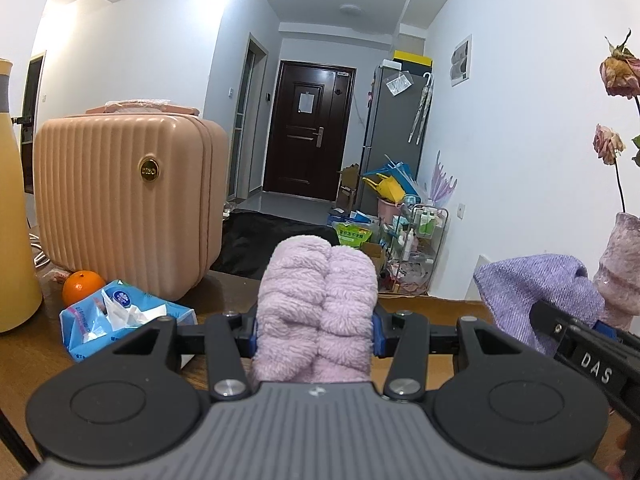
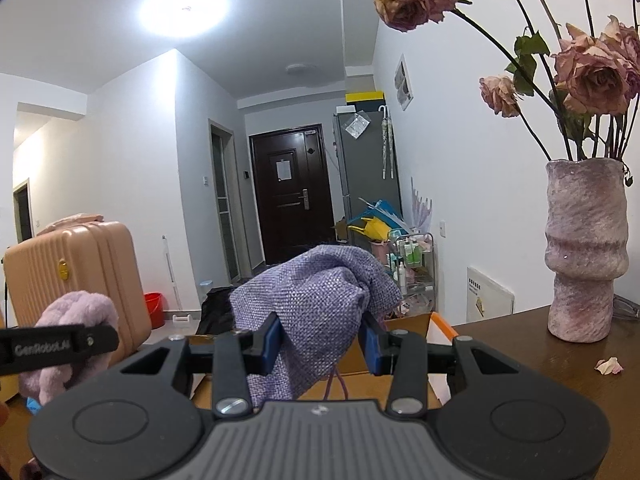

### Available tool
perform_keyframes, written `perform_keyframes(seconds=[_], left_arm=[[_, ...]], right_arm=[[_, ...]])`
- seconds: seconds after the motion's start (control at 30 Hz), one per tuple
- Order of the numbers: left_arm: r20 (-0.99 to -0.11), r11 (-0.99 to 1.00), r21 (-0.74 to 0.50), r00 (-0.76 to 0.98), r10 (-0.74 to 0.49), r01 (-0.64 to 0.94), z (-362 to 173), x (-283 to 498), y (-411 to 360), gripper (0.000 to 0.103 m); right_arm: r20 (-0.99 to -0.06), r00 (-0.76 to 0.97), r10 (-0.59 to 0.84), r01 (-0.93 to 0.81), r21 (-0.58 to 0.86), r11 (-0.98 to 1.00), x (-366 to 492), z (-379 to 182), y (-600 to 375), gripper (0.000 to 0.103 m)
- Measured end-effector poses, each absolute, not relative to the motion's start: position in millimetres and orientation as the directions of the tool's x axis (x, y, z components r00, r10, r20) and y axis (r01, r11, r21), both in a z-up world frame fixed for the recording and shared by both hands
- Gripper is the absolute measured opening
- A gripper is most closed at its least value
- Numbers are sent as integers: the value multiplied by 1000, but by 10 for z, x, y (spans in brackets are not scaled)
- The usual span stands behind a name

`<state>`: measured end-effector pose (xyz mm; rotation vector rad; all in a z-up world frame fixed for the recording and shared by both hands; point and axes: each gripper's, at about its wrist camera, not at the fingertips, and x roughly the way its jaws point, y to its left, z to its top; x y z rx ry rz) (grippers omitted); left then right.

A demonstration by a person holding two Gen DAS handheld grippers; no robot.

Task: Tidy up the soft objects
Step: 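Carry the towel and pouch in both tools over the cardboard box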

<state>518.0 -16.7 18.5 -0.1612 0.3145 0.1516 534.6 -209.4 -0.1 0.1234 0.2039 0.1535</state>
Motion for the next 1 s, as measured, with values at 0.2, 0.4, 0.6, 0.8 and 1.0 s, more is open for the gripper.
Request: perform_keyframes(seconds=[0.2,0.4,0.6,0.8,1.0], left_arm=[[-318,974,-135,939,130,-180,188,5216,-164,48],[-324,971,-138,936,141,-194,197,5293,-155,48],[-338,970,-138,930,143,-200,178,5437,-142,48],[-352,974,-121,926,137,-190,133,5551,-155,48],[-376,981,-88,918,130,-175,57,5636,-195,48]], right_arm=[[-217,962,163,-127,169,977,5469,40,-2143,40],[-246,955,168,-119,201,972,5618,67,-2190,40],[-279,942,186,-139,178,974,5739,37,-2100,40],[-313,929,198,-154,161,975,5837,10,-2051,40],[-347,915,205,-157,160,975,5898,-28,-2051,40]])
